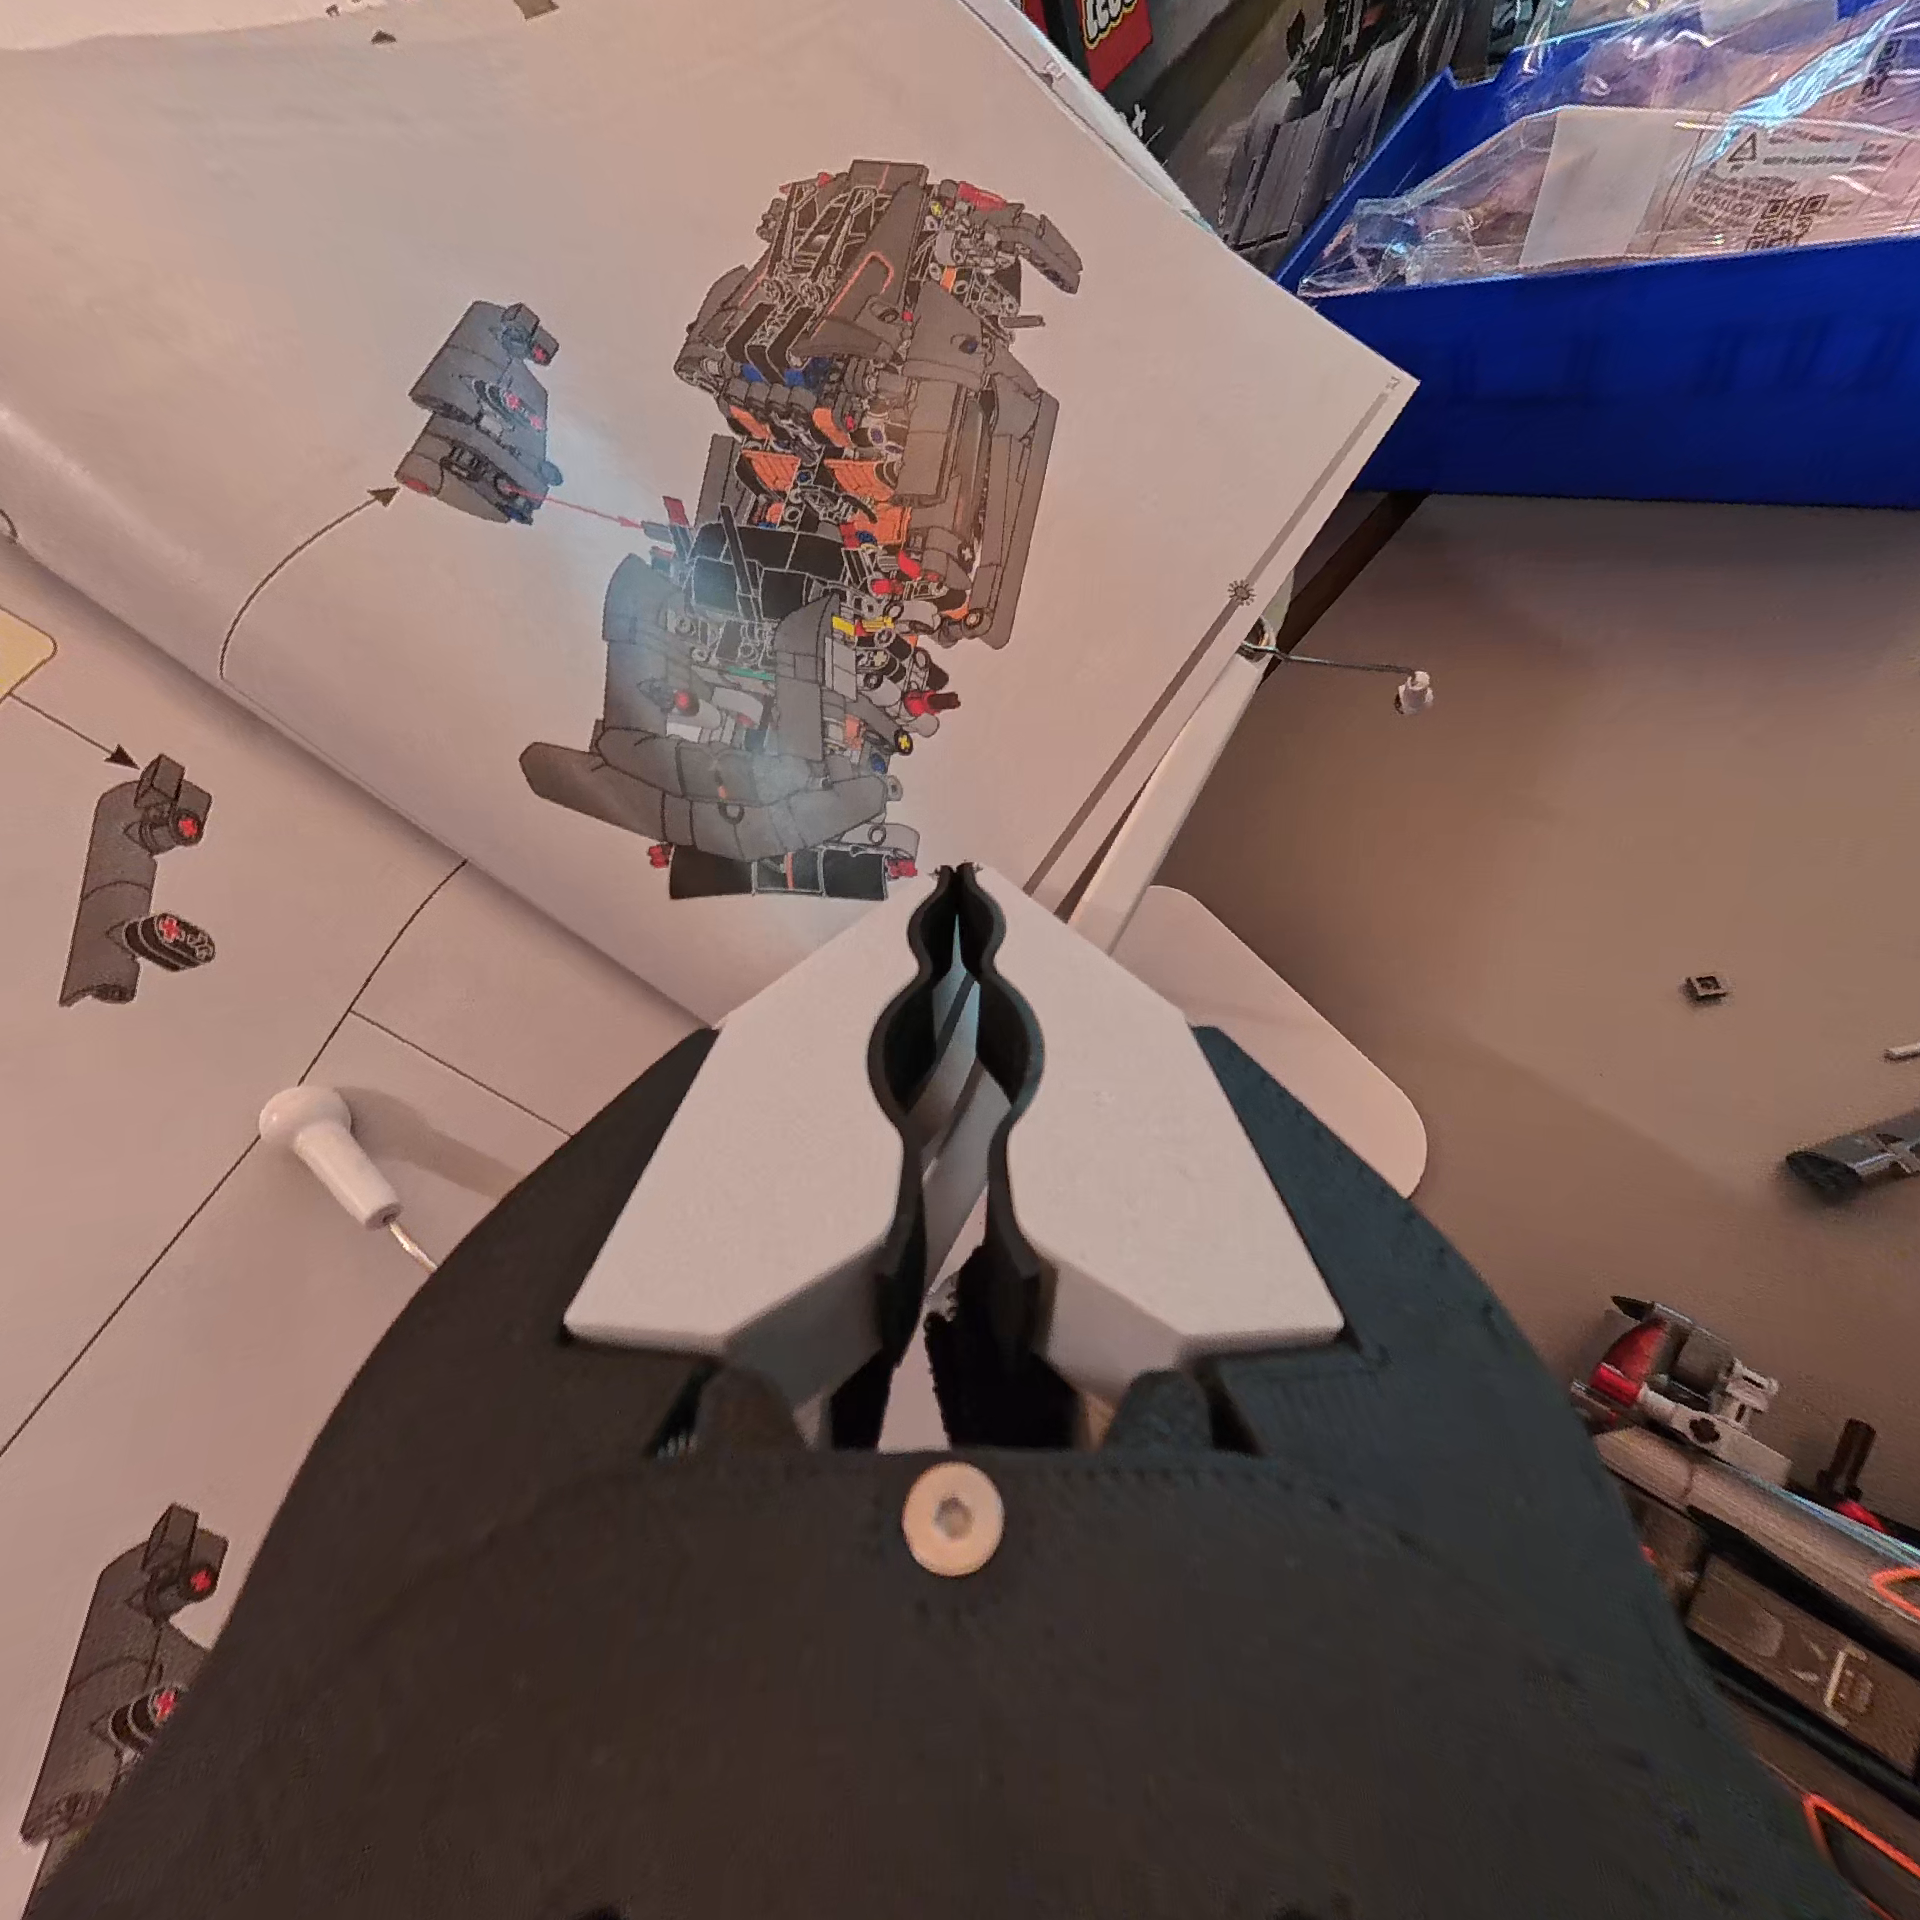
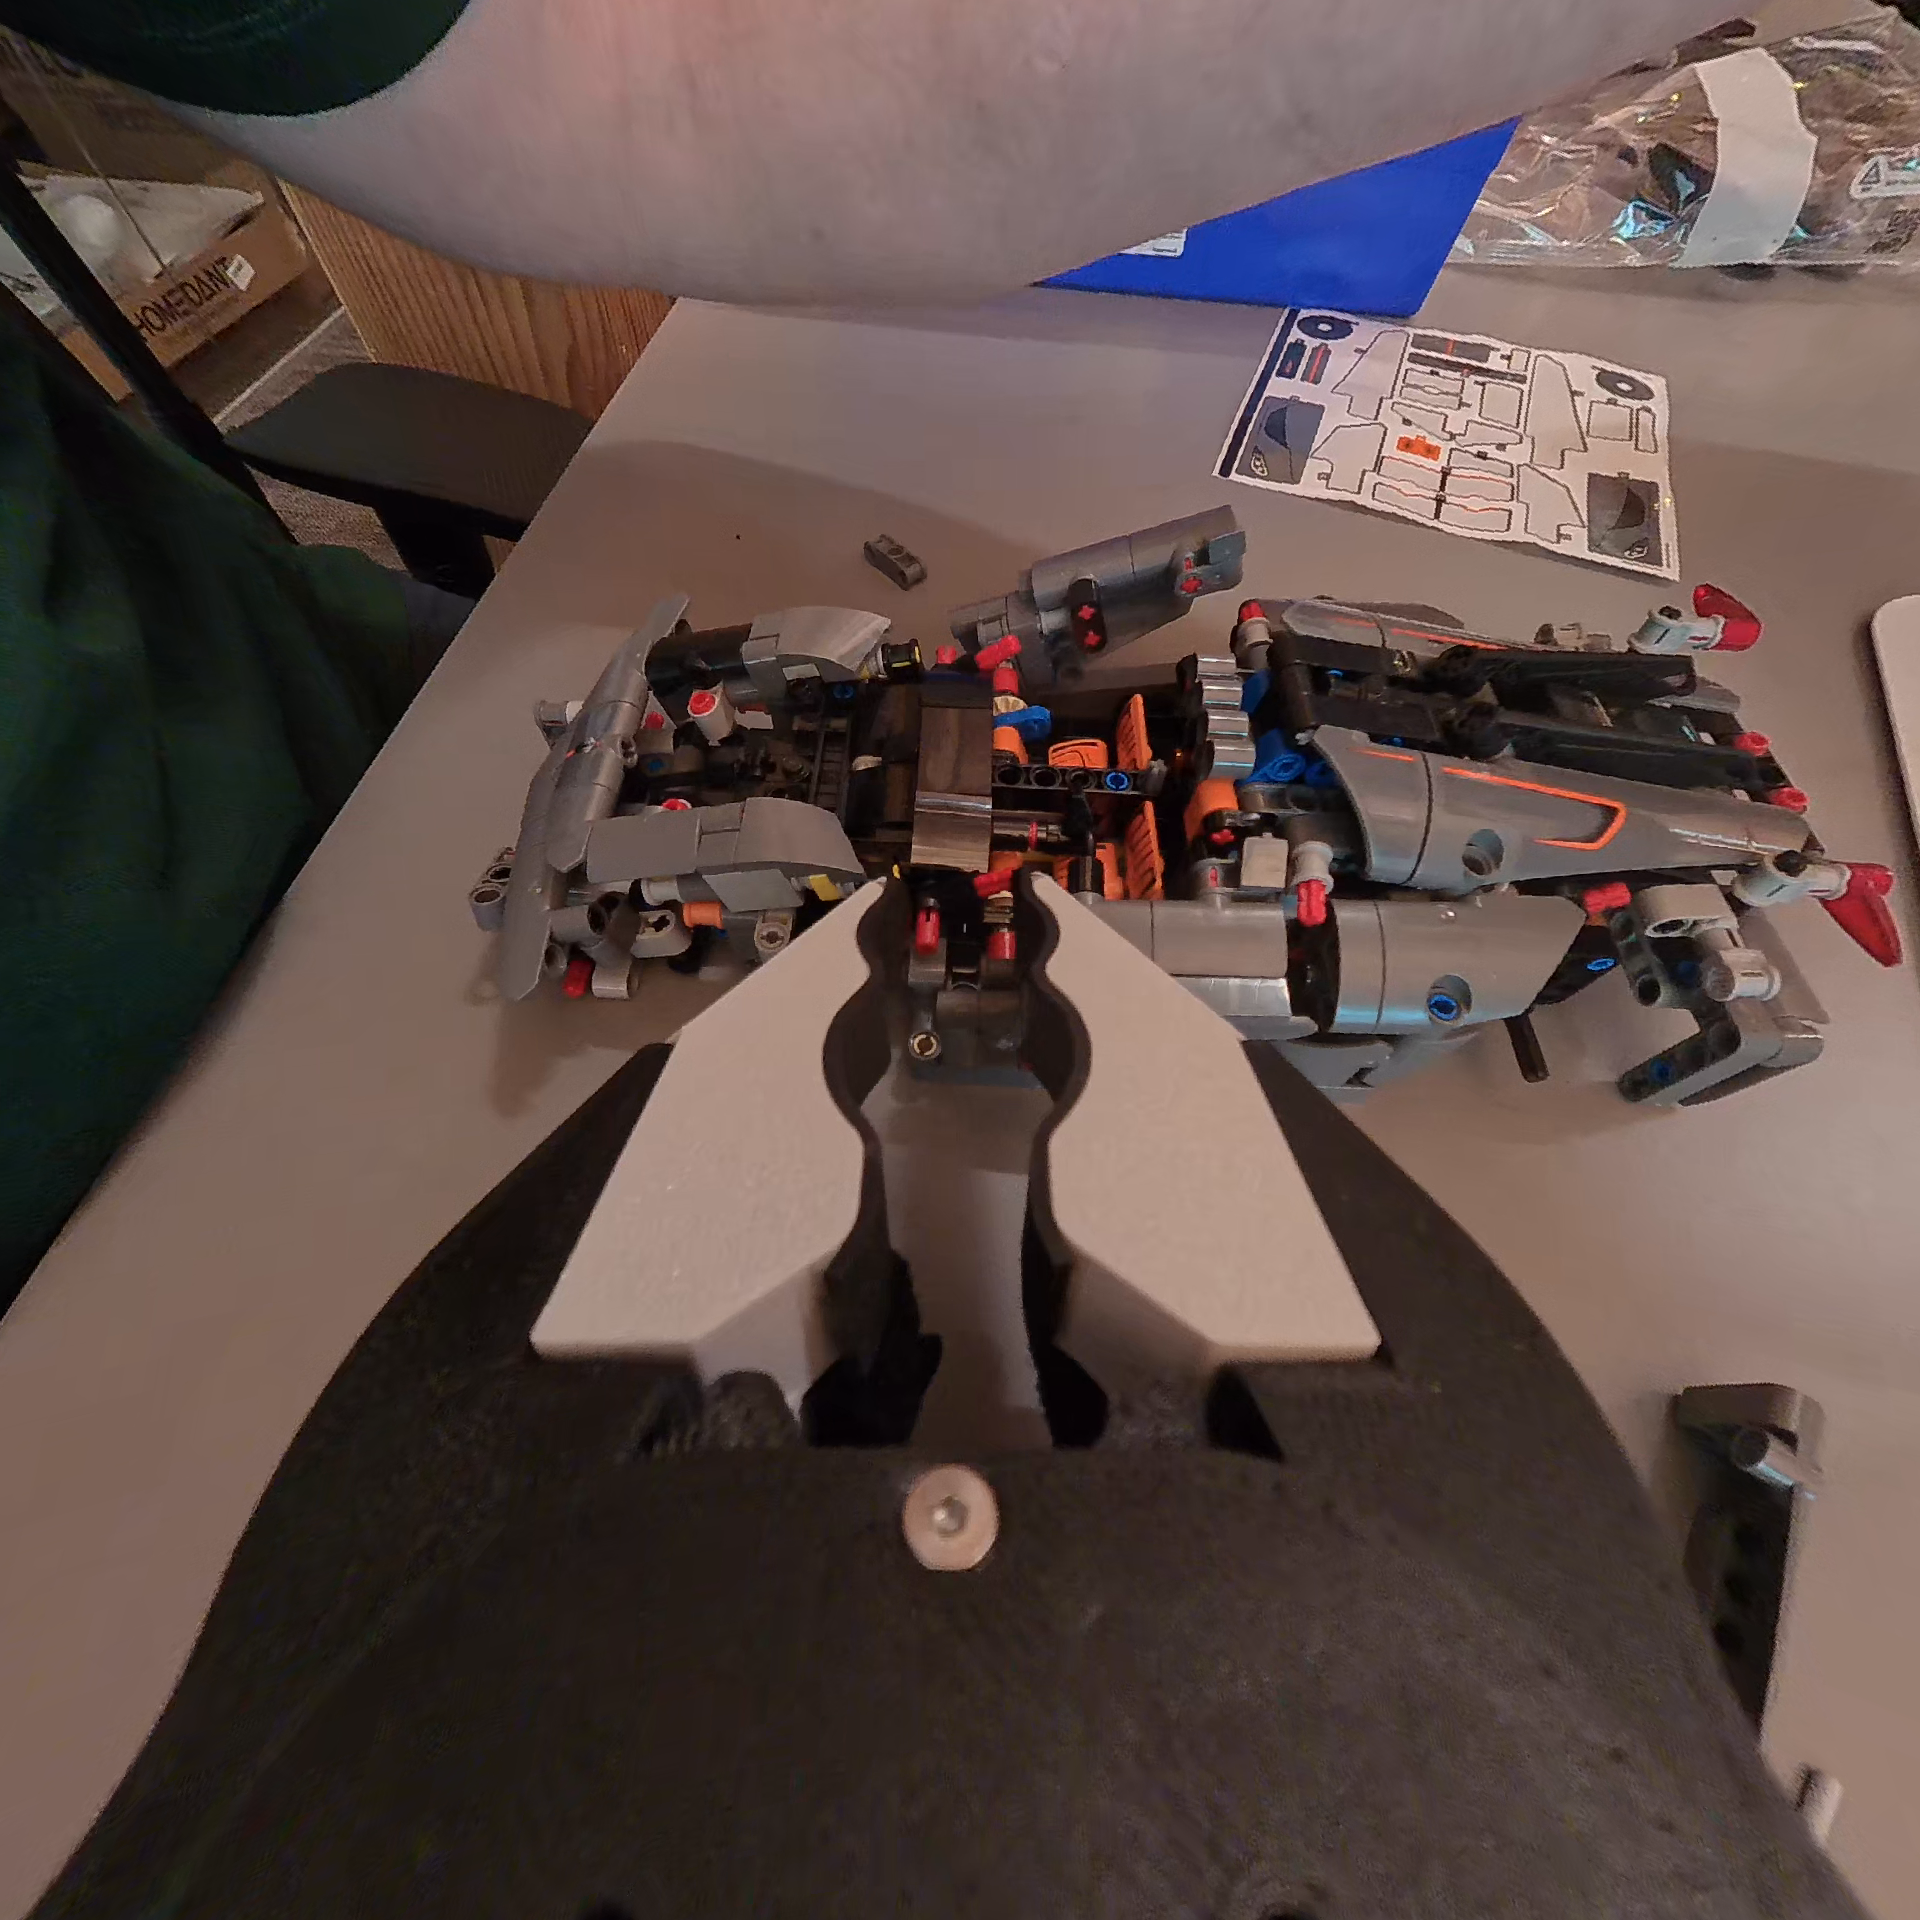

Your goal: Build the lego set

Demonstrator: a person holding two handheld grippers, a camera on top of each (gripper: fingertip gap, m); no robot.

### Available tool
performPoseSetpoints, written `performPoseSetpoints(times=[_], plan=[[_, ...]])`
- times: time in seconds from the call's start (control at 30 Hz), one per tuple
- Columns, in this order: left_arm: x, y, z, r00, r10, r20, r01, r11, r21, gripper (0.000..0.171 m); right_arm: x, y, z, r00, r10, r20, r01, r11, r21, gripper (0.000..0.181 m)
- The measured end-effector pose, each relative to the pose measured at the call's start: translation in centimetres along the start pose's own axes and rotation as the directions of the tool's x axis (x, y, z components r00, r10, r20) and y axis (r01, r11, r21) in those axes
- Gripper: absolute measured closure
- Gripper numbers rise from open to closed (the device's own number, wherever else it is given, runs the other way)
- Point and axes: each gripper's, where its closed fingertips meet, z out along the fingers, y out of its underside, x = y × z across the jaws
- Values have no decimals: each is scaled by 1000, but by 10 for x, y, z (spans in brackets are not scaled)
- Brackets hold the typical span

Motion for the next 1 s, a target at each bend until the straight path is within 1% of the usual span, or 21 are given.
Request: performPoseSetpoints(times=[0.5,0.77,1.0], plan=[[0,0,0,1000,-3,0,3,1000,-5,171,8,1,-5,999,16,-30,-16,1000,3,162],[0,0,0,1000,-3,1,3,1000,-5,171,14,0,-9,998,12,-62,-11,1000,12,170],[0,0,0,1000,-3,2,3,1000,-8,171,19,0,-12,996,24,-84,-23,1000,17,171]])
